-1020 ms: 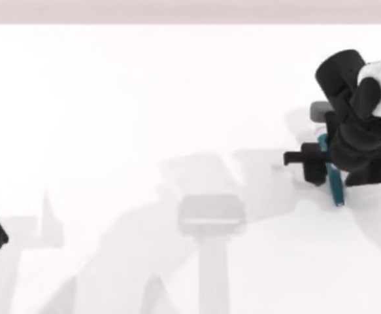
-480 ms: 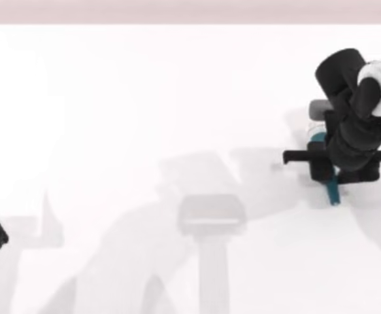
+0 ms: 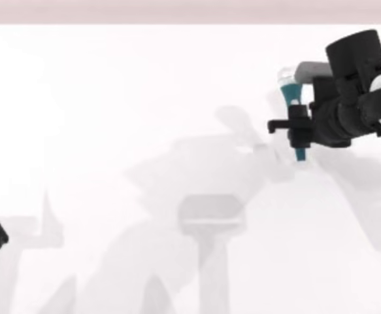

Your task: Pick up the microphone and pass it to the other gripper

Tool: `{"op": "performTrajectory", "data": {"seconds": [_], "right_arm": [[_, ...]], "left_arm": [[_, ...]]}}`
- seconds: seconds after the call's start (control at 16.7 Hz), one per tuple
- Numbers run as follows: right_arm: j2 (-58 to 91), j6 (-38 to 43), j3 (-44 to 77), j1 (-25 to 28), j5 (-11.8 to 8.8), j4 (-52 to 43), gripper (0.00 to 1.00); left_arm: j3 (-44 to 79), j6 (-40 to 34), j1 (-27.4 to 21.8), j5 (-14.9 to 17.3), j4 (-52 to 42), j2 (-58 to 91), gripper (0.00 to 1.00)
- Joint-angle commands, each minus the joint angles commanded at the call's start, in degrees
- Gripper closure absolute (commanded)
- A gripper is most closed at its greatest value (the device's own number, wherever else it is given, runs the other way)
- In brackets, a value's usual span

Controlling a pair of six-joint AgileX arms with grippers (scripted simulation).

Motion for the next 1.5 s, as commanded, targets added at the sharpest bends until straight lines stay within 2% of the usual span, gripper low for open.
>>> {"op": "performTrajectory", "data": {"seconds": [0.48, 0.66, 0.78, 0.9, 1.2, 1.32, 1.5], "right_arm": [[-10.1, -8.6, -11.8, -0.5, -14.1, 42.2, 1.0], [-14.0, -11.3, -15.0, -0.7, -18.1, 52.4, 1.0], [-15.9, -12.5, -16.3, -0.8, -19.7, 56.3, 1.0], [-16.7, -12.9, -16.8, -0.8, -20.3, 57.6, 1.0], [-16.5, -12.8, -16.6, -0.4, -20.1, 57.6, 1.0], [-16.6, -12.6, -17.3, 1.5, -18.2, 59.1, 1.0], [-16.8, -12.2, -19.5, 7.1, -12.5, 63.4, 1.0]], "left_arm": [[0.0, 0.0, 0.0, 0.0, 0.0, 0.0, 0.0], [0.0, 0.0, 0.0, 0.0, 0.0, 0.0, 0.0], [0.0, 0.0, 0.0, 0.0, 0.0, 0.0, 0.0], [0.0, 0.0, 0.0, 0.0, 0.0, 0.0, 0.0], [0.0, 0.0, 0.0, 0.0, 0.0, 0.0, 0.0], [0.0, 0.0, 0.0, 0.0, 0.0, 0.0, 0.0], [0.0, 0.0, 0.0, 0.0, 0.0, 0.0, 0.0]]}}
